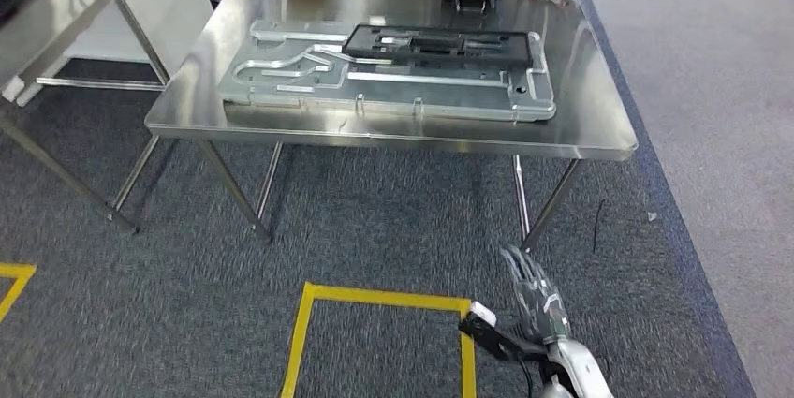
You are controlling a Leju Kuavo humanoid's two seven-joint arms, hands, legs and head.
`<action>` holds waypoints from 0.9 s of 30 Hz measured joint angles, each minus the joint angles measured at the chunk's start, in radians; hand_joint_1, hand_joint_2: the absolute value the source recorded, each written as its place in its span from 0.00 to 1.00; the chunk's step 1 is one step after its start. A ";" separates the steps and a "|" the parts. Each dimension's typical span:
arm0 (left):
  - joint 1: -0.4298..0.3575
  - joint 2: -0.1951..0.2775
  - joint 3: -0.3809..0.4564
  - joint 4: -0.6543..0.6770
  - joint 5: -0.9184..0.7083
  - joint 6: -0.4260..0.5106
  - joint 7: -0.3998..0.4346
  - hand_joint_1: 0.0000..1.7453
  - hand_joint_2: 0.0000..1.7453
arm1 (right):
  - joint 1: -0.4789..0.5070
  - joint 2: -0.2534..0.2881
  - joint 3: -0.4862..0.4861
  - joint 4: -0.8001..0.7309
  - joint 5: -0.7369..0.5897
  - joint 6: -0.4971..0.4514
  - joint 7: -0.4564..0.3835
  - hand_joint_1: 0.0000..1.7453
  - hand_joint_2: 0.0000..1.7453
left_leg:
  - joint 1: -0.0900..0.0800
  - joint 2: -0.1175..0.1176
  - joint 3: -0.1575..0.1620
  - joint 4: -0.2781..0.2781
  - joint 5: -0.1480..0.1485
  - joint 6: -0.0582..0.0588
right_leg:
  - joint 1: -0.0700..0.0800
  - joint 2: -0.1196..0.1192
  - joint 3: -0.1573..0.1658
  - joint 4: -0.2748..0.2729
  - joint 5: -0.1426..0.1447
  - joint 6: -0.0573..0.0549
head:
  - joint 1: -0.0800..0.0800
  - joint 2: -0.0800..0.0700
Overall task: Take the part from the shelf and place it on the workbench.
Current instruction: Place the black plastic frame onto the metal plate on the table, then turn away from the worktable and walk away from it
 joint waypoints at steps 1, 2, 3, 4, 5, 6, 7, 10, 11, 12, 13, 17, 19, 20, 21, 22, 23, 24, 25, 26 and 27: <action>0.003 -0.002 0.004 0.000 0.005 0.001 -0.002 0.00 0.00 | 0.026 0.009 -0.025 -0.001 -0.042 0.002 -0.017 0.00 0.00 | 0.001 0.000 -0.013 0.055 -0.061 -0.004 | 0.001 0.000 -0.016 0.001 0.013 -0.003 | 0.000 0.000; 0.003 -0.003 0.008 0.000 0.010 0.001 -0.004 0.00 0.00 | 0.053 0.017 -0.049 0.000 -0.083 0.007 -0.035 0.00 0.00 | 0.002 0.000 -0.025 0.122 -0.115 -0.007 | 0.002 0.000 -0.034 0.002 0.026 -0.005 | 0.000 0.000; 0.003 -0.005 0.012 0.000 0.015 0.001 -0.007 0.00 0.00 | 0.079 0.025 -0.075 0.003 -0.124 0.015 -0.054 0.00 0.00 | 0.003 0.000 -0.029 0.184 -0.146 -0.010 | 0.002 -0.001 -0.052 0.004 0.039 -0.004 | 0.000 0.000; 0.003 -0.006 0.015 -0.001 0.019 0.001 -0.010 0.00 0.00 | 0.103 0.035 -0.100 0.008 -0.159 0.023 -0.072 0.00 0.00 | 0.003 0.000 -0.023 0.225 -0.149 -0.012 | 0.003 -0.002 -0.070 0.007 0.051 -0.002 | 0.000 0.000; 0.004 -0.007 0.017 -0.002 0.022 0.001 -0.012 0.00 0.00 | 0.125 0.045 -0.125 0.016 -0.183 0.032 -0.090 0.00 0.00 | 0.003 0.000 -0.001 0.237 -0.129 -0.012 | 0.003 -0.003 -0.089 0.013 0.061 0.000 | 0.000 0.000; 0.004 -0.009 0.020 -0.003 0.025 0.002 -0.013 0.00 0.00 | 0.142 0.056 -0.154 0.029 -0.204 0.043 -0.110 0.00 0.00 | 0.003 0.000 0.038 0.214 -0.101 -0.011 | 0.003 -0.004 -0.108 0.019 0.072 0.002 | 0.000 0.000; 0.004 -0.010 0.021 -0.005 0.027 0.002 -0.014 0.00 0.00 | 0.156 0.069 -0.185 0.045 -0.225 0.058 -0.129 0.00 0.00 | 0.003 -0.001 0.093 0.160 -0.084 -0.007 | 0.003 -0.003 -0.125 0.027 0.081 0.005 | 0.000 0.000; -0.004 -0.014 0.027 -0.010 0.036 0.002 -0.019 0.00 0.00 | 0.174 0.107 -0.300 0.125 -0.302 0.127 -0.195 0.00 0.00 | -0.004 -0.004 0.248 -0.051 -0.130 0.009 | 0.006 -0.002 -0.153 0.044 0.107 0.021 | 0.000 0.000; -0.006 -0.015 0.031 -0.011 0.039 0.002 -0.021 0.00 0.00 | 0.175 0.120 -0.349 0.168 -0.320 0.144 -0.221 0.00 0.00 | -0.008 -0.004 0.264 -0.083 -0.142 0.016 | 0.006 -0.002 -0.155 0.043 0.118 0.028 | 0.000 0.000; -0.004 -0.016 0.034 -0.012 0.041 0.003 -0.022 0.00 0.00 | 0.175 0.130 -0.402 0.217 -0.325 0.153 -0.249 0.00 0.00 | -0.009 -0.004 0.260 -0.092 -0.139 0.025 | 0.005 -0.003 -0.156 0.038 0.128 0.035 | 0.000 0.000; -0.002 -0.018 0.038 -0.013 0.043 0.003 -0.024 0.00 0.00 | 0.175 0.140 -0.458 0.273 -0.319 0.157 -0.275 0.00 0.00 | -0.009 -0.001 0.252 -0.093 -0.127 0.033 | 0.002 -0.001 -0.160 0.039 0.127 0.042 | 0.000 0.000; 0.001 -0.026 0.046 -0.015 0.049 0.004 -0.026 0.00 0.00 | 0.168 0.160 -0.639 0.470 -0.266 0.144 -0.298 0.00 0.00 | -0.008 0.006 0.194 -0.097 -0.071 0.059 | -0.004 0.009 -0.207 0.193 -0.053 0.059 | 0.000 0.000; 0.001 -0.028 0.048 -0.017 0.051 0.005 -0.026 0.00 0.00 | 0.158 0.167 -0.707 0.549 -0.253 0.150 -0.271 0.00 0.00 | -0.010 0.007 0.158 -0.093 -0.045 0.059 | -0.004 0.011 -0.219 0.307 -0.096 0.064 | 0.000 0.000; 0.001 -0.028 0.049 -0.017 0.051 0.005 -0.027 0.00 0.00 | 0.152 0.171 -0.737 0.584 -0.249 0.157 -0.249 0.00 0.00 | -0.010 0.008 0.140 -0.088 -0.034 0.057 | -0.004 0.011 -0.205 0.328 -0.079 0.064 | 0.000 0.000; 0.001 -0.029 0.050 -0.017 0.051 0.005 -0.027 0.00 0.00 | 0.146 0.175 -0.766 0.619 -0.245 0.166 -0.224 0.00 0.00 | -0.010 0.009 0.122 -0.083 -0.023 0.054 | -0.004 0.011 -0.173 0.313 -0.050 0.063 | 0.000 0.000; 0.000 -0.030 0.051 -0.017 0.051 0.006 -0.027 0.00 0.00 | 0.140 0.178 -0.791 0.650 -0.240 0.172 -0.198 0.00 0.00 | -0.010 0.010 0.106 -0.077 -0.014 0.051 | -0.004 0.011 -0.123 0.265 -0.026 0.061 | 0.000 0.000; -0.001 -0.032 0.052 -0.017 0.051 0.006 -0.027 0.00 0.00 | 0.133 0.181 -0.813 0.678 -0.233 0.175 -0.171 0.00 0.00 | -0.011 0.010 0.092 -0.070 -0.007 0.047 | -0.003 0.012 -0.057 0.192 -0.019 0.057 | 0.000 0.000; -0.002 -0.033 0.053 -0.017 0.051 0.007 -0.027 0.00 0.00 | 0.124 0.184 -0.835 0.706 -0.226 0.176 -0.143 0.00 0.00 | -0.012 0.010 0.081 -0.064 -0.001 0.043 | -0.001 0.012 0.002 0.114 -0.031 0.050 | 0.000 0.000; -0.004 -0.034 0.053 -0.017 0.051 0.008 -0.028 0.00 0.00 | 0.114 0.186 -0.853 0.731 -0.219 0.177 -0.115 0.00 0.00 | -0.014 0.010 0.073 -0.059 0.005 0.037 | 0.002 0.012 0.044 0.052 -0.049 0.042 | 0.000 0.000; -0.005 -0.035 0.053 -0.017 0.051 0.010 -0.030 0.00 0.00 | 0.106 0.188 -0.874 0.757 -0.211 0.181 -0.083 0.00 0.00 | -0.015 0.011 0.068 -0.057 0.012 0.030 | 0.005 0.012 0.067 0.013 -0.064 0.032 | 0.000 0.000; -0.005 -0.035 0.053 -0.017 0.050 0.012 -0.032 0.00 0.00 | 0.099 0.192 -0.896 0.784 -0.204 0.185 -0.053 0.00 0.00 | -0.015 0.013 0.065 -0.058 0.020 0.023 | 0.005 0.012 0.068 -0.003 -0.067 0.022 | 0.000 0.000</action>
